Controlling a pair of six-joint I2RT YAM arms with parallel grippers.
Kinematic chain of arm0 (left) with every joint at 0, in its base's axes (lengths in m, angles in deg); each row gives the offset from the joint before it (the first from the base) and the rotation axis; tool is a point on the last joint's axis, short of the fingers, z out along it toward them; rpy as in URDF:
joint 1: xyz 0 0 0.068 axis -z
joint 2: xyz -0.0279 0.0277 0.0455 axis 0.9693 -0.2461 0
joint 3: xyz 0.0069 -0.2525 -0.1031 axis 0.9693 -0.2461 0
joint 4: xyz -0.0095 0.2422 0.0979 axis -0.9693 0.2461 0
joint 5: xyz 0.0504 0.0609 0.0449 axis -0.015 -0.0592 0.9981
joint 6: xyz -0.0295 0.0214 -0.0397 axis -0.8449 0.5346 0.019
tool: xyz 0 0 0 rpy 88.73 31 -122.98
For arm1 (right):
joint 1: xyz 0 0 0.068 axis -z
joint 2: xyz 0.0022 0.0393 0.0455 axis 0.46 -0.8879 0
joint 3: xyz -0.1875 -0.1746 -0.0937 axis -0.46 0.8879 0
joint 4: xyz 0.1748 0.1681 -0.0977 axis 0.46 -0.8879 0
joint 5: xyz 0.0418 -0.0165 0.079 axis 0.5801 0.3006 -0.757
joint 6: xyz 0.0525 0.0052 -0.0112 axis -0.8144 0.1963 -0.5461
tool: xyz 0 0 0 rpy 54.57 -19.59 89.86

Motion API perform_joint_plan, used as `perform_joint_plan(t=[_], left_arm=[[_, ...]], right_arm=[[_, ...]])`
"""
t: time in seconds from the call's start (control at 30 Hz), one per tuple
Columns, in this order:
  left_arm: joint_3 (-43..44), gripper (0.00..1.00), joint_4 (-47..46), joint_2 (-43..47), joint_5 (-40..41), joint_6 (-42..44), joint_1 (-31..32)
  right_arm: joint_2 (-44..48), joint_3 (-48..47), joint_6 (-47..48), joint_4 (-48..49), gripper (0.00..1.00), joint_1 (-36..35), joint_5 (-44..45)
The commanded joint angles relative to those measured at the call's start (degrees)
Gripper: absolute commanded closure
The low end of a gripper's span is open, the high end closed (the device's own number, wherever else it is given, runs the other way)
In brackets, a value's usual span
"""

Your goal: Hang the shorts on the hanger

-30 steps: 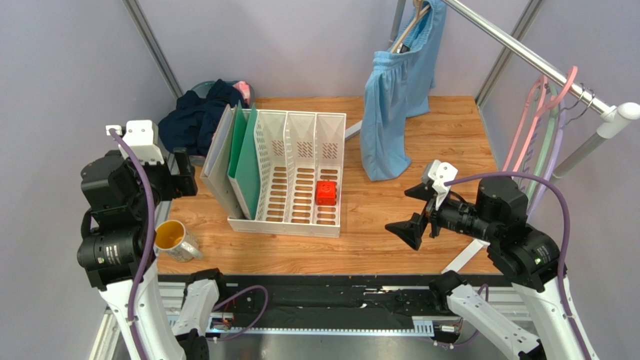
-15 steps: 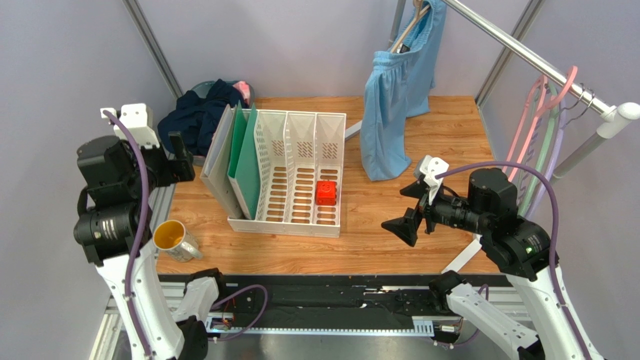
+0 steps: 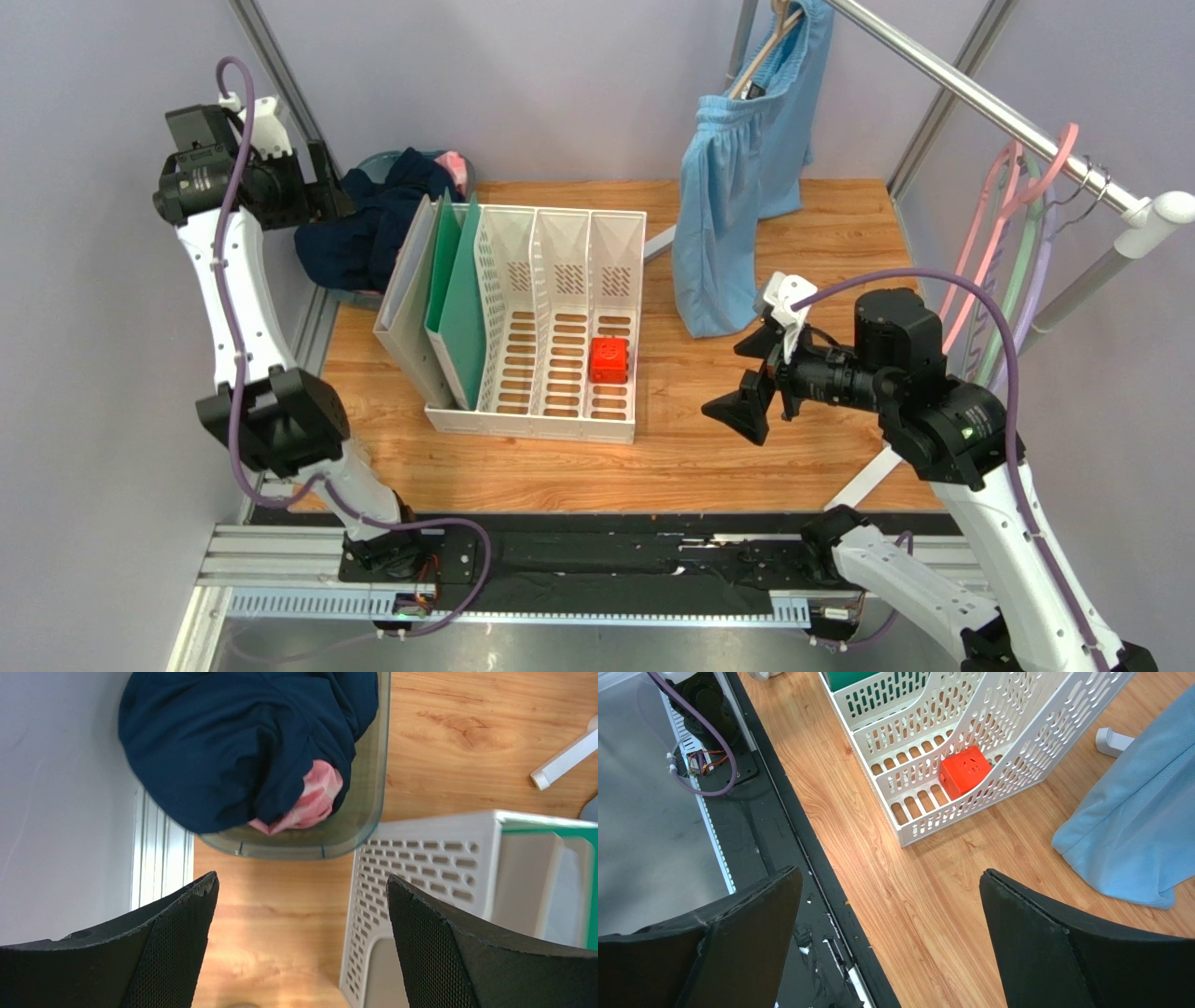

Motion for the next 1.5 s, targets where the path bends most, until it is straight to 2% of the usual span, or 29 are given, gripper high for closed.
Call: perform_joint_plan(t=[0.0,0.13,0.27,0.43,0.57,0.63,0.67,0.73,0.77,0.83,1.0,1.23,1.47], left_arm=[[7.41,0.07,-1.93,-7.06,-9.79,6.67,-0.79],[13.12,0.08,-3.16,-16.39,-10.15,7.64,-0.79],[15.32,0.09,-5.00,-24.65,-11.29,8.35,-0.62],[17.26,0.09,-7.73,-31.16,-11.64,8.26,0.00],[16.12,0.12,-8.87,-33.72,-7.17,10.45,2.54],[14.36,0.20,-10.89,-34.07,-6.81,10.20,3.25],[14.27,0.34,-11.42,-34.25,-6.89,9.33,3.34],[14.88,0.52,-12.30,-34.16,-6.37,8.62,3.17],[14.89,0.72,-13.08,-33.81,-6.19,8.27,3.16],[15.06,1.00,-13.79,-32.68,-5.40,8.09,3.25],[17.78,1.00,-13.53,-29.16,-8.82,5.55,2.46],[16.47,1.00,-20.56,-16.78,-12.43,-0.77,1.93],[20.07,1.00,-22.23,-12.99,-13.92,-2.20,1.93]], right_arm=[[-0.69,-1.18,0.81,0.32,0.00,0.17,-1.04],[-1.31,-0.56,0.81,0.67,0.00,0.26,-1.39],[-1.31,-0.12,1.07,0.32,0.00,0.35,-1.39],[-0.26,1.72,1.16,0.23,0.00,0.26,-0.86],[0.01,3.13,1.25,0.40,0.00,0.35,-0.69],[0.01,3.13,1.33,0.58,0.00,0.26,-0.51],[-0.16,3.05,1.42,0.49,0.00,0.26,-0.42],[-0.34,2.61,1.60,0.23,0.00,0.35,-0.07],[-0.43,2.60,1.68,0.14,0.00,0.26,0.02],[-0.43,2.69,1.69,0.40,0.00,0.26,-0.07],[-0.43,2.34,1.33,0.76,0.01,0.35,-0.07],[-0.52,1.11,1.51,0.67,0.01,0.26,-0.16],[-0.34,0.76,1.33,1.28,0.01,0.26,-0.69]])
